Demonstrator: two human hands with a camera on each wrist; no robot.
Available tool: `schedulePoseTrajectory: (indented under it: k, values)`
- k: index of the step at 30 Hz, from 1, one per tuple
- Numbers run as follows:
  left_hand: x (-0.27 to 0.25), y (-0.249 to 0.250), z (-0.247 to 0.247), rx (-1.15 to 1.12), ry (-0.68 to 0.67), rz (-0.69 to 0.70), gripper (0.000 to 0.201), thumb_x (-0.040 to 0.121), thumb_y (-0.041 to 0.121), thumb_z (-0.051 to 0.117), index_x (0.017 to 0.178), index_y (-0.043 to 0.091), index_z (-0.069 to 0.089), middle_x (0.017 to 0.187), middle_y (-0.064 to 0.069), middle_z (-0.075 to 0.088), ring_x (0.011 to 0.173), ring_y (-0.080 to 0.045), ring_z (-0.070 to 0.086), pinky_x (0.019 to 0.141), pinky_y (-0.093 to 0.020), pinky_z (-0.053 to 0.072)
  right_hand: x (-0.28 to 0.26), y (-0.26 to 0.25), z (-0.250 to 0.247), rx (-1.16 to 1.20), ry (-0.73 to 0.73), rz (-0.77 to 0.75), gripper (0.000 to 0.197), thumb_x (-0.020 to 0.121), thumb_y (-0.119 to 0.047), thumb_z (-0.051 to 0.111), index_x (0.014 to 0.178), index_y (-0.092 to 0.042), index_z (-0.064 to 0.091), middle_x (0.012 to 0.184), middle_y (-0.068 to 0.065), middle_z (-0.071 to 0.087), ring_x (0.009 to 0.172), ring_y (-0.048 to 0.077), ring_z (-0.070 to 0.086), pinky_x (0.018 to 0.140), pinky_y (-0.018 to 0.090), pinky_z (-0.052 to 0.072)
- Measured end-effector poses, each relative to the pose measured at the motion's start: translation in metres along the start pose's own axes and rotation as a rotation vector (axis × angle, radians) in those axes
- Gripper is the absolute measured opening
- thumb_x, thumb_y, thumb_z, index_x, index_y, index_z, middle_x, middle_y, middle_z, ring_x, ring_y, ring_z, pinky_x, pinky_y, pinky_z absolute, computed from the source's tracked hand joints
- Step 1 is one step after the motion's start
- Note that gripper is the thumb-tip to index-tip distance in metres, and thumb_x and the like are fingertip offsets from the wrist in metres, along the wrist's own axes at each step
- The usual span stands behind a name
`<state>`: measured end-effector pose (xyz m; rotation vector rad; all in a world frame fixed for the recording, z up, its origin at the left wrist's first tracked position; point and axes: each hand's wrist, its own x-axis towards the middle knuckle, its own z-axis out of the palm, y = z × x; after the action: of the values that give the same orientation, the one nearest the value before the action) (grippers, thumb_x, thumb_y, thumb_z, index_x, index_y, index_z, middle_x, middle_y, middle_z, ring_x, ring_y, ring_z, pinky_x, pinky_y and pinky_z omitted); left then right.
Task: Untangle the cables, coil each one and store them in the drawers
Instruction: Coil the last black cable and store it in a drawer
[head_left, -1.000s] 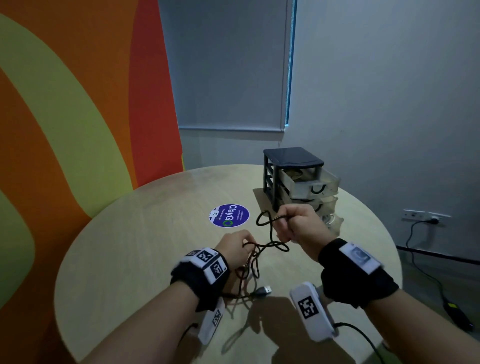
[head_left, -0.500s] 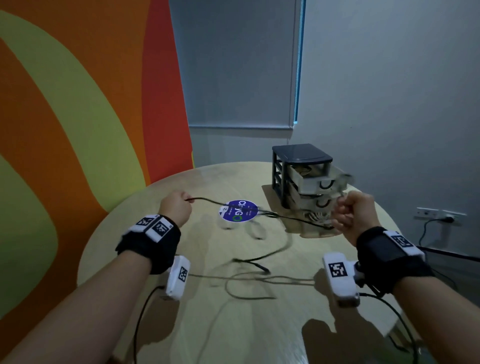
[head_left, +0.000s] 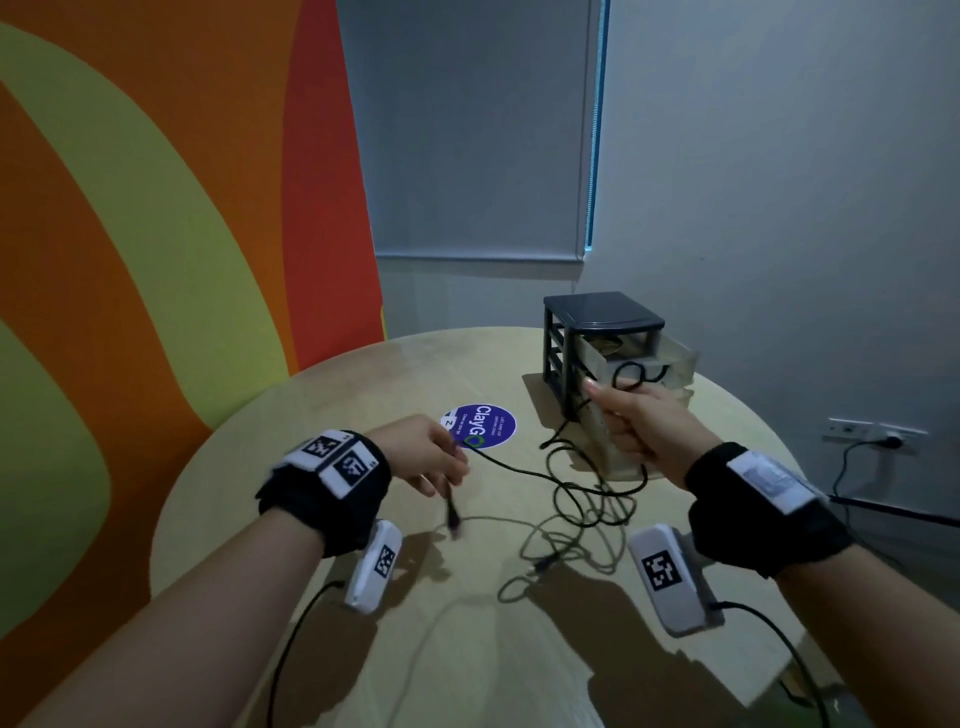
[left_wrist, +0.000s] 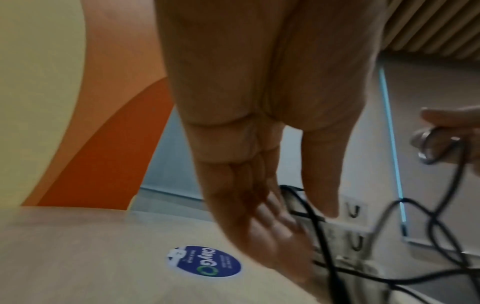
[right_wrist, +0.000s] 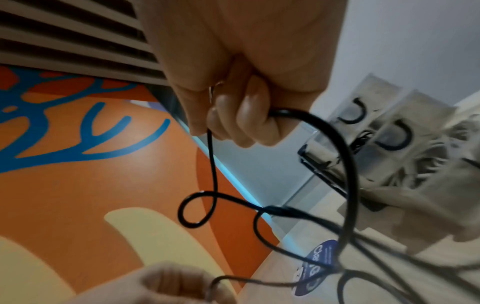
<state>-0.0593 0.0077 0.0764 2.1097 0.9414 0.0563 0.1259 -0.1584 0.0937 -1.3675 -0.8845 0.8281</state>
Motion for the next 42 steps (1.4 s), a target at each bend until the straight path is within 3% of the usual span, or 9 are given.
schedulePoseTrajectory:
  k: [5,9,12,15,24,30,35,39,42]
  values:
    - [0.006,0.035,0.017,0.415,0.126,0.101,0.061,0.081,0.061,0.055,0.107,0.006,0.060,0.095,-0.008,0.063,0.084,-0.021,0.057,0.074,-0.029,0.043,-0.004,-0.013,0.020,-0.063,-0.034,-0.064,0.031,0.095,-0.024,0.052,0.066,-0.018,0.042,0.046,-0.008,0.030,0.039,0.009,0.018,0.039,0.017,0.012]
    - [-0.010,0.071,0.025,0.325,-0.149,0.319,0.045,0.089,0.048,0.054,0.127,0.023,0.052,0.130,0.007,0.056,0.120,-0.010,0.049,0.103,-0.028,0.036,-0.003,-0.019,0.023,-0.097,-0.002,-0.171,0.028,0.095,-0.023,0.051,0.070,-0.012,0.055,0.044,-0.004,0.030,0.034,0.008,0.022,0.035,0.017,0.016]
    - [-0.010,0.078,0.023,-0.067,-0.107,0.372,0.024,0.097,0.032,0.047,0.085,0.017,0.061,0.092,-0.001,0.069,0.082,-0.003,0.063,0.081,-0.022,0.045,-0.003,-0.024,0.016,-0.116,0.058,-0.219,0.027,0.094,-0.021,0.052,0.068,-0.012,0.056,0.044,-0.007,0.031,0.032,0.002,0.026,0.033,0.013,0.021]
    - [0.005,0.066,0.003,-0.321,0.289,0.366,0.034,0.096,0.025,0.050,0.063,0.015,0.050,0.051,0.007,0.049,0.040,0.000,0.045,0.058,-0.025,0.038,-0.005,-0.021,-0.006,-0.233,0.099,-0.180,0.024,0.090,-0.025,0.057,0.070,-0.013,0.059,0.042,-0.009,0.038,0.031,0.001,0.030,0.032,0.012,0.024]
    - [0.003,0.006,-0.051,-0.605,0.747,0.117,0.035,0.098,0.026,0.046,0.066,0.012,0.050,0.054,-0.004,0.036,0.047,-0.019,0.033,0.045,-0.025,0.033,0.003,0.015,-0.066,-0.411,0.362,-0.155,0.032,0.086,-0.032,0.065,0.060,-0.012,0.061,0.040,-0.008,0.038,0.034,0.004,0.030,0.043,0.017,0.027]
    - [-0.008,0.015,-0.045,-0.684,0.554,0.239,0.031,0.094,0.025,0.054,0.065,0.018,0.046,0.039,0.011,0.030,0.039,-0.009,0.026,0.045,-0.021,0.028,0.018,0.024,-0.058,-0.471,0.440,-0.229,0.016,0.089,-0.019,0.061,0.094,-0.010,0.073,0.075,-0.004,0.067,0.068,0.007,0.055,0.076,0.030,0.044]
    - [-0.011,0.025,-0.025,-0.614,0.191,0.361,0.013,0.093,0.007,0.051,0.081,0.010,0.056,0.047,0.008,0.038,0.044,-0.006,0.035,0.047,-0.017,0.034,0.018,0.021,-0.023,-0.815,0.389,-0.307,0.047,0.082,-0.006,0.061,0.127,-0.015,0.055,0.125,0.006,0.057,0.108,0.016,0.053,0.096,0.030,0.041]
    - [-0.007,0.044,-0.003,-0.701,0.219,0.399,0.017,0.097,0.005,0.044,0.086,0.010,0.055,0.050,0.005,0.043,0.043,-0.007,0.042,0.047,-0.017,0.038,-0.004,0.013,0.033,-0.774,0.335,-0.784,0.040,0.077,-0.013,0.067,0.116,-0.011,0.057,0.110,0.001,0.053,0.104,0.012,0.048,0.093,0.020,0.037]
    - [-0.006,0.060,0.011,-0.827,0.288,0.411,0.020,0.099,0.003,0.036,0.088,0.009,0.053,0.057,0.000,0.041,0.041,-0.005,0.044,0.043,-0.016,0.041,-0.017,0.018,0.061,-0.730,0.068,-0.790,0.028,0.076,-0.030,0.070,0.096,-0.014,0.059,0.092,-0.004,0.054,0.085,0.010,0.051,0.076,0.015,0.040]
